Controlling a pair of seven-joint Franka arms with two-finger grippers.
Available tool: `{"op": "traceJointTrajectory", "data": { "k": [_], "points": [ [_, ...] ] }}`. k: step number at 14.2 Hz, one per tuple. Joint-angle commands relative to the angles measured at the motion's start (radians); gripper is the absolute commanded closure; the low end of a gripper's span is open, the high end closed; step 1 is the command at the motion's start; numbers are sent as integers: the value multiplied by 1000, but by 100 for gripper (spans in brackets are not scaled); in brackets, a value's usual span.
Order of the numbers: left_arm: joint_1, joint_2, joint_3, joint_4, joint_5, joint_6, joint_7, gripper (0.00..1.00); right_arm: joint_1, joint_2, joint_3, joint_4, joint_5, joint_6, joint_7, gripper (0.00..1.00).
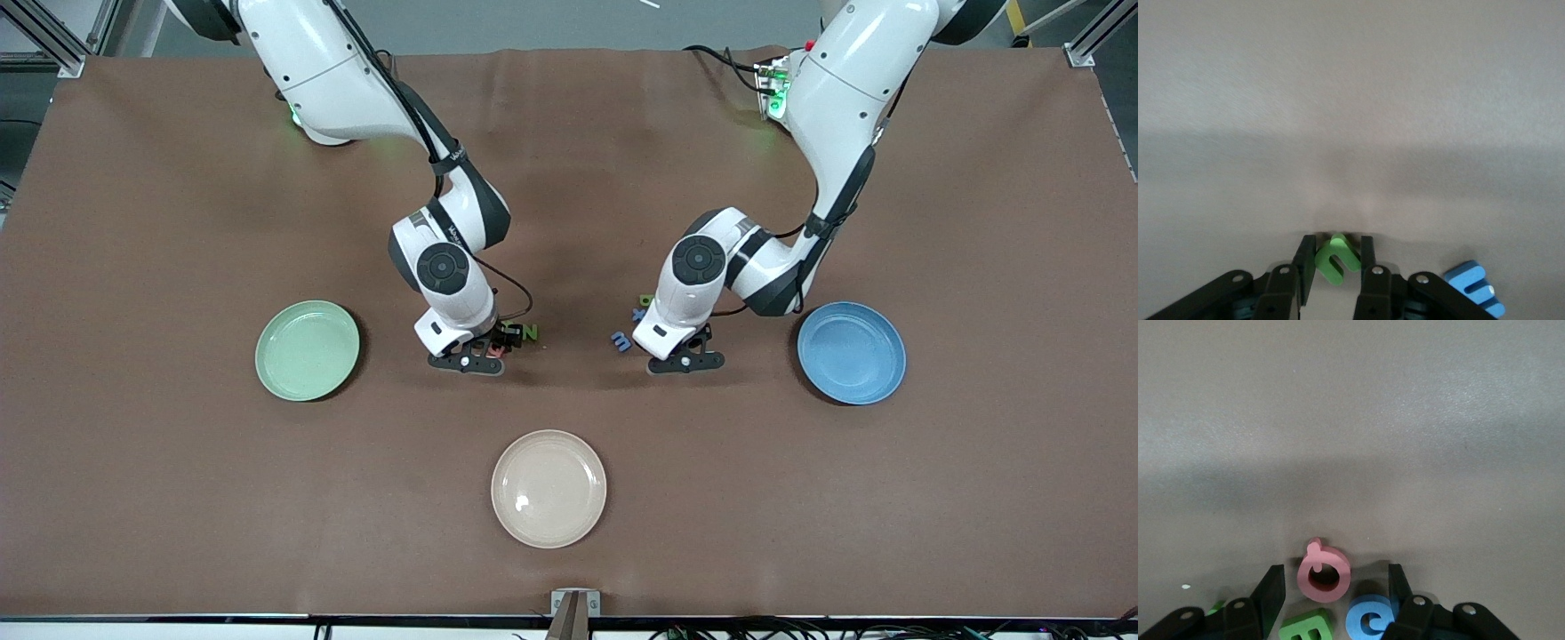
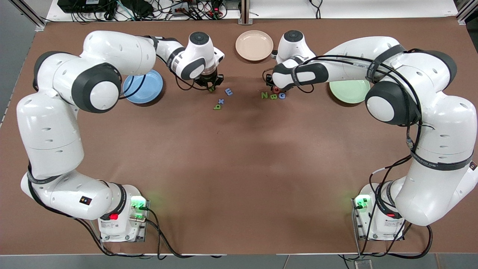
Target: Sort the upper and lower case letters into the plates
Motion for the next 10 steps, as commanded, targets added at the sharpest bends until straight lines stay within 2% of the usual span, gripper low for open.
{"op": "traceJointTrajectory", "data": {
  "k": [1,4,6,7,10],
  "points": [
    [40,-95,-11,-32,20,-99,60,90,21,1,-19,-8,-22,16,24,31],
    [111,-184,-23,-121,20,-108,172,90,22,4,-19,-9,-27,22,24,35],
    [175,-230,-37,-182,20,-108,262,90,24,8,-19,-11,-28,22,24,42],
    [211,-247,-52,-210,20,-107,293,90,22,8,-17,-11,-28,22,24,52],
    [307,-301,-87,-281,21,-105,384,89,15,5,-17,-11,-27,13,49,91]
  ]
}}
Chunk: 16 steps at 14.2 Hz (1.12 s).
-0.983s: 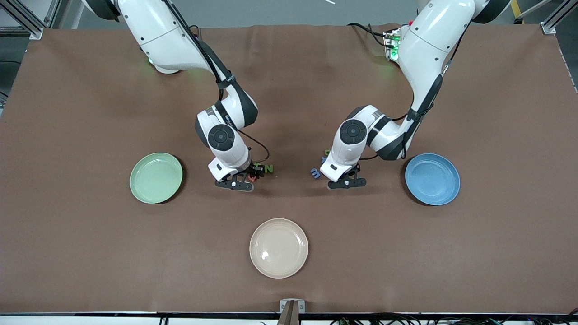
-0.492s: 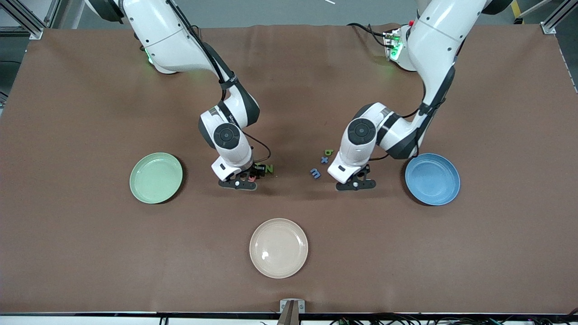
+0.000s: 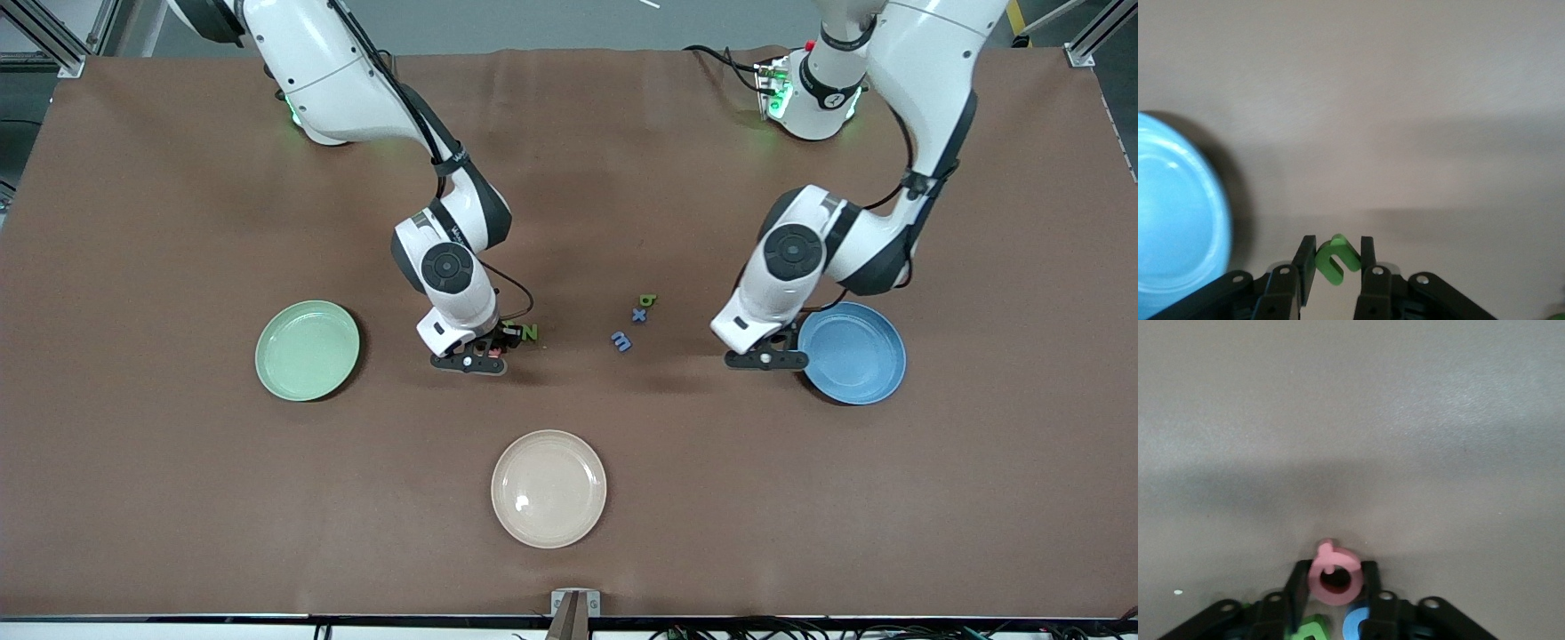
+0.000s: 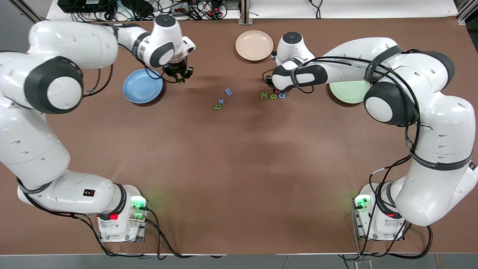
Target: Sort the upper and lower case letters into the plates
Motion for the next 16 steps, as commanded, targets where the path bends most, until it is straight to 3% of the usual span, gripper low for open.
{"op": "traceJointTrajectory", "data": {
  "k": [1,5,10,16],
  "points": [
    [87,-96,-32,-112,20,14,90,89,2,-3,-10,-10,-15,0,32,99],
    [231,-151,-35,-171,20,20,289,89,-48,-74,-10,-6,-16,-123,-8,100],
    [392,-107,-33,-186,22,142,529,89,-169,-162,-10,-10,-16,-181,-195,100],
    [429,-38,-30,-188,64,222,561,88,-386,-237,-7,-84,-13,-230,-524,100]
  ]
}}
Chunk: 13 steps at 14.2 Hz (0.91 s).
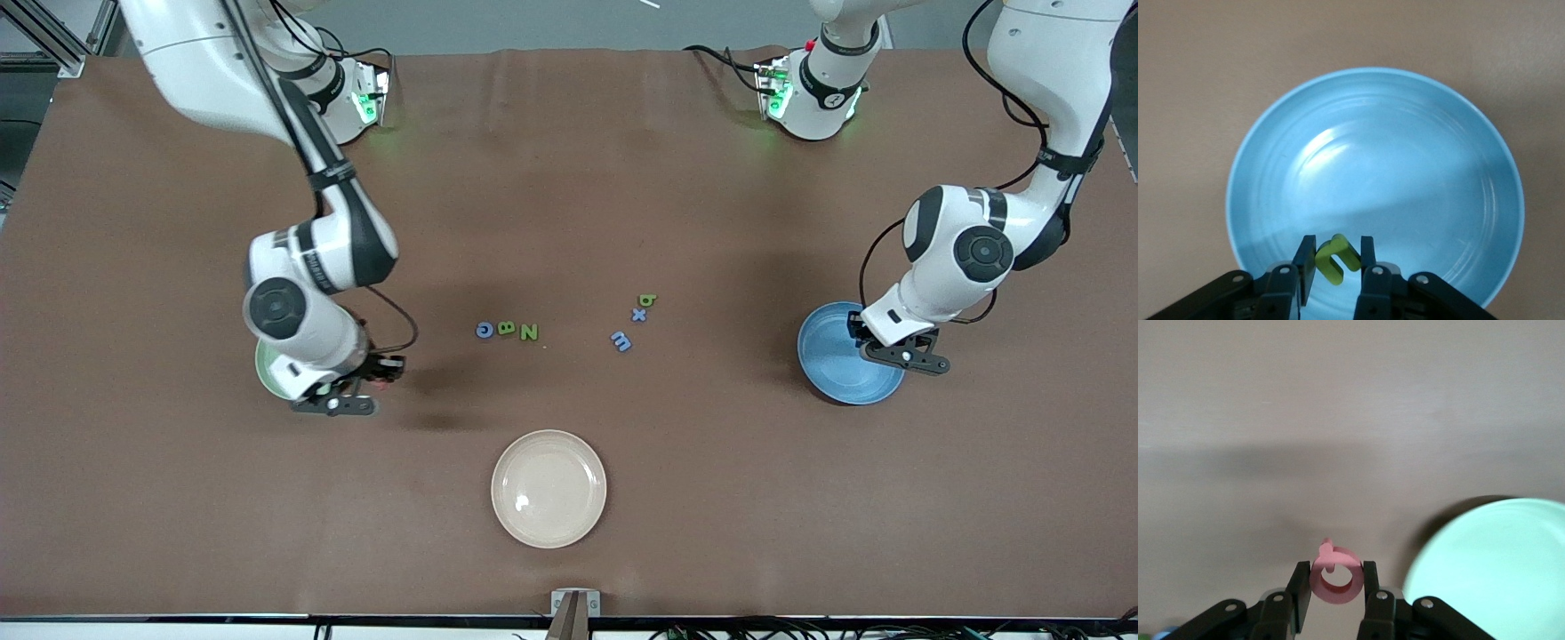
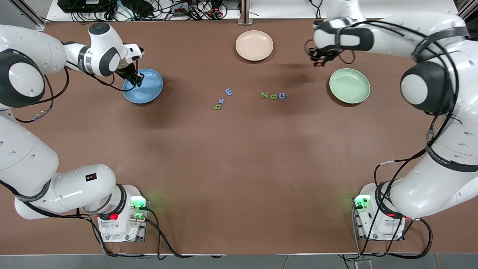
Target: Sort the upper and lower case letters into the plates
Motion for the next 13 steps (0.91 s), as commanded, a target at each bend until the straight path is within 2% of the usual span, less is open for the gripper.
{"op": "traceJointTrajectory", "data": {
  "k": [1,3,7,13],
  "points": [
    [36,13,-12,-5,58,20,3,88,-88,-86,23,-116,-6,3,-113,100],
    [55,34,-12,-4,102,36,11,87,-126,-121,23,-189,-6,26,-147,100],
    [68,57,-14,-4,115,57,12,86,-168,-207,24,-421,-3,187,-194,100],
    [70,83,-14,1,113,73,12,83,-188,-204,23,-510,-3,282,-197,99]
  ]
}}
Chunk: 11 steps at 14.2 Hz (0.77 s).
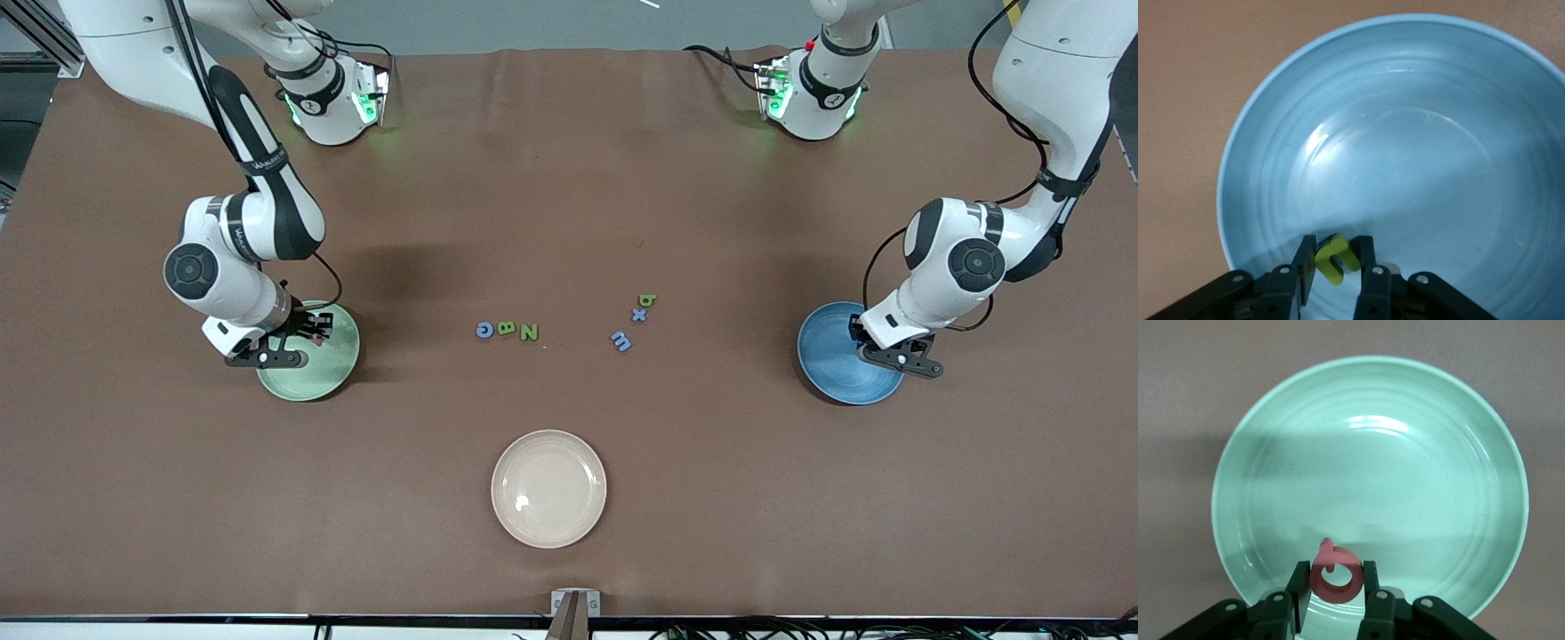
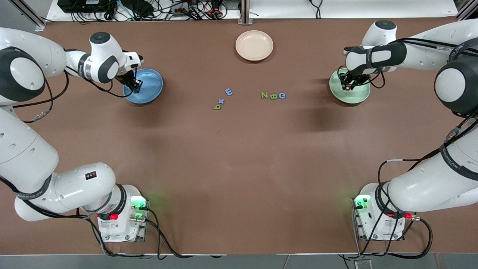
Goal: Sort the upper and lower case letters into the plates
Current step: 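Open both grippers to drop the letters onto the plates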
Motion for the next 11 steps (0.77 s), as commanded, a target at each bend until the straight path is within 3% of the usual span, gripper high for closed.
{"op": "traceJointTrajectory", "data": {
  "k": [1,2,3,4,5,6,7,8,9,10,11],
  "points": [
    [15,9,-12,1,18,16,8,83,-32,-41,20,-86,-3,73,-14,99],
    [15,5,-12,1,18,16,8,76,-32,-36,20,-92,-3,95,-14,99],
    [13,-1,-12,1,19,13,8,59,-36,-35,20,-92,-3,98,-14,99],
    [13,-10,-12,-1,18,9,5,19,-40,-33,20,-92,-3,98,-14,98],
    [13,-25,-13,-4,19,6,0,1,-41,-32,20,-94,-3,98,-13,96],
    [11,-39,-16,-5,18,1,0,0,-52,-30,20,-94,-3,98,-14,95],
    [11,-57,-38,-5,13,-22,-1,0,-56,-30,22,-94,-3,95,-14,85],
    [13,-74,-68,-5,2,-57,-14,0,-56,-30,20,-92,-3,90,-16,53],
    [13,-94,-97,-4,-8,-94,-56,0,-56,-30,22,-90,-3,89,-19,8],
    [13,-111,-143,-4,-16,-132,-122,0,-55,-32,22,-87,-3,86,-17,0],
    [13,-122,-195,-2,-21,-167,-194,0,-53,-32,22,-78,-2,84,-14,0]
  ]
}}
